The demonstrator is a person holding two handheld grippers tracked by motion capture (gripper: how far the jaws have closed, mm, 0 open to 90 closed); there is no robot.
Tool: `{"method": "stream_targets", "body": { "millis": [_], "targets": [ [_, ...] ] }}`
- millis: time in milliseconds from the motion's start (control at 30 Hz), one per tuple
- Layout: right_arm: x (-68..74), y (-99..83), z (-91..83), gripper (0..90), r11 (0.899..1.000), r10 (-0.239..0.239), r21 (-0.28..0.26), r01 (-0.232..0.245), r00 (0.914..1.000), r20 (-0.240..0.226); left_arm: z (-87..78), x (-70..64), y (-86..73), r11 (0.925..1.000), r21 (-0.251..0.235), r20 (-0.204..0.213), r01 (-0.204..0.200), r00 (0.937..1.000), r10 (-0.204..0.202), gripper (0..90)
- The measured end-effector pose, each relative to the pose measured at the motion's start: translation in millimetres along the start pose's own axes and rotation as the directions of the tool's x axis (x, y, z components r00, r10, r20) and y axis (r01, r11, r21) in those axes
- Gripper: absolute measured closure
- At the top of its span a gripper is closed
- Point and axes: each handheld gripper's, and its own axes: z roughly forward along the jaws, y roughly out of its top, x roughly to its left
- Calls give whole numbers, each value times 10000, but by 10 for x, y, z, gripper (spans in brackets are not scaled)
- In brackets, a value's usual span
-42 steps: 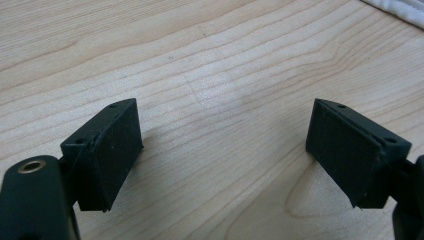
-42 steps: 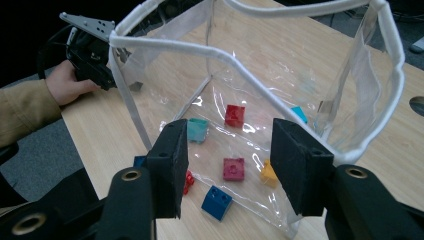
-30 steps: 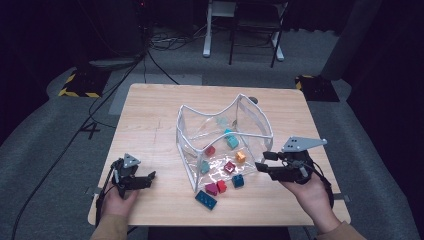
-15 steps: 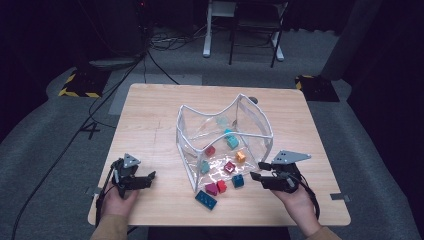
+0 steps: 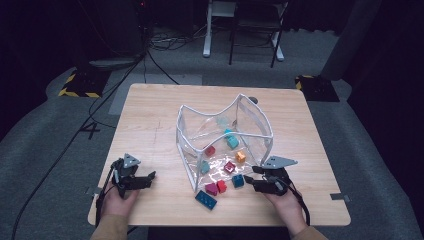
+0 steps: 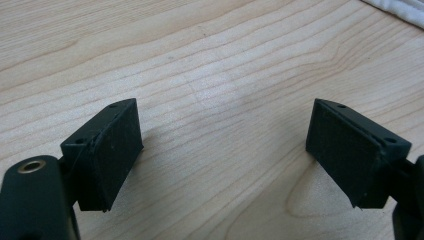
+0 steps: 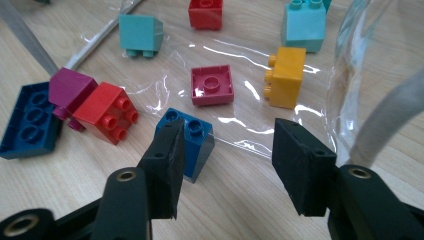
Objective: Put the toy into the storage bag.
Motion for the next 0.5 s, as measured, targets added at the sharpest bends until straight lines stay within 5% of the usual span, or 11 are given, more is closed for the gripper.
{"method": "stream_targets", "body": {
  "millis": [500],
  "targets": [
    [198,-43,240,463,9989,-131,440,156,9983,-564,0,1,0,10000,0,-3,-13,10000,13,151]
  ]
}}
